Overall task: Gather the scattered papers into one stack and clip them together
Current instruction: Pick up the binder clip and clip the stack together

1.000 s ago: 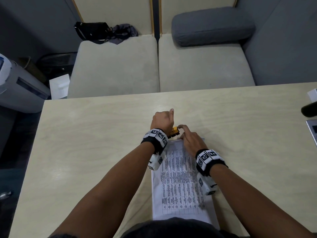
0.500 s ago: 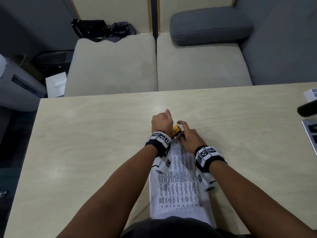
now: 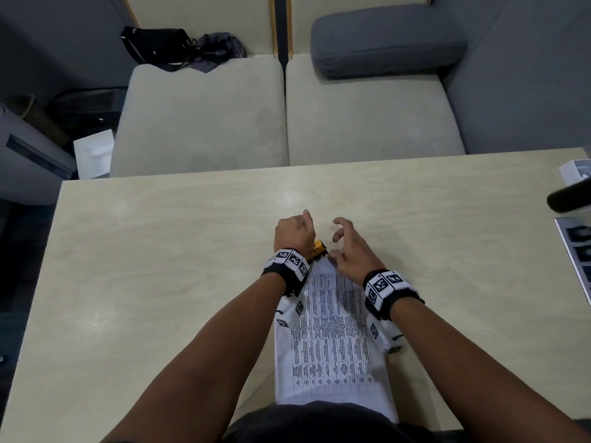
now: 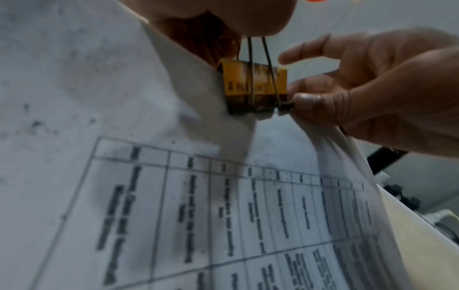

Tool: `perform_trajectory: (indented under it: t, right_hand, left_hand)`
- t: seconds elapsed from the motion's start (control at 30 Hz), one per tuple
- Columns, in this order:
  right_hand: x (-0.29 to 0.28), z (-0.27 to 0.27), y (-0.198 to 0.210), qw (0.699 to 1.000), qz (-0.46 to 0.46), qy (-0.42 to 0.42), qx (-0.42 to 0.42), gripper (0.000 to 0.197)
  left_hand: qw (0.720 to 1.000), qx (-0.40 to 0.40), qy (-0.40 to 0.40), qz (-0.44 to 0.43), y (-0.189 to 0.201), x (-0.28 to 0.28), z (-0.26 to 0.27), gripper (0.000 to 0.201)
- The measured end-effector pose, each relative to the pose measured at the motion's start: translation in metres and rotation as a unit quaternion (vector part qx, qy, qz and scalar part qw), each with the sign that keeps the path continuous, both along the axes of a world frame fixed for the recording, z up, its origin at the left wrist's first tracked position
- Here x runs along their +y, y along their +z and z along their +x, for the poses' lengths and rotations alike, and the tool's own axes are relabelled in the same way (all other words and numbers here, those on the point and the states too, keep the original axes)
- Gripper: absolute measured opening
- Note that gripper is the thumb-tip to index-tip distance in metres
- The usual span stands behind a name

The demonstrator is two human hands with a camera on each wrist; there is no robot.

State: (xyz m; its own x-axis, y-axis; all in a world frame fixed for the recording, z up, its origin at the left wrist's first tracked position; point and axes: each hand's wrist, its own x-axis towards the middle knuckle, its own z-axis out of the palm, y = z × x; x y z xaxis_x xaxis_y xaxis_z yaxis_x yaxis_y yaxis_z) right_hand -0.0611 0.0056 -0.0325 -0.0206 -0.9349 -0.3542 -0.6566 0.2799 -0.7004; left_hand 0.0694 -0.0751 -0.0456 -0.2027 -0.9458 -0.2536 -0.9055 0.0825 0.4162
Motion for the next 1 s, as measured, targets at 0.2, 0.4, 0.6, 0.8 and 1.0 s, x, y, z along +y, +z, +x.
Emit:
perform_trajectory:
  t: [0.2,0.4,0.6,0.8,1.0]
  right_hand:
    - [-0.002,-0.002,-0.003,1.000,-0.006,0.019,-0.018,0.063]
    - [0.003,-0.003,-0.006,1.000,-0.004,0.004,-0.008,0.051]
    - [0.001,-0.005,-0.008,0.999,0.018,0.036,0.002,0.044]
    - [-0.001,-0.010,-0.011,0.982,0.066,0.142,0.110,0.040]
    - [0.004,-0.030,-0.016,0.940,0.091,0.179,0.275,0.021]
  left_hand:
    - [0.995,-0.003,-0.098,0.004,0.002,0.006,-0.008,0.044]
    - [0.982,-0.072,-0.176,-0.010,0.011,0.013,-0.008,0.048]
    - [0.969,-0.064,-0.234,0.051,0.007,0.017,-0.001,0.029]
    - [0.990,0.117,-0.034,0.074,-0.017,0.015,0.023,0.058]
    - [0.970,0.102,-0.113,0.191,-0.036,0.017,0.070,0.043]
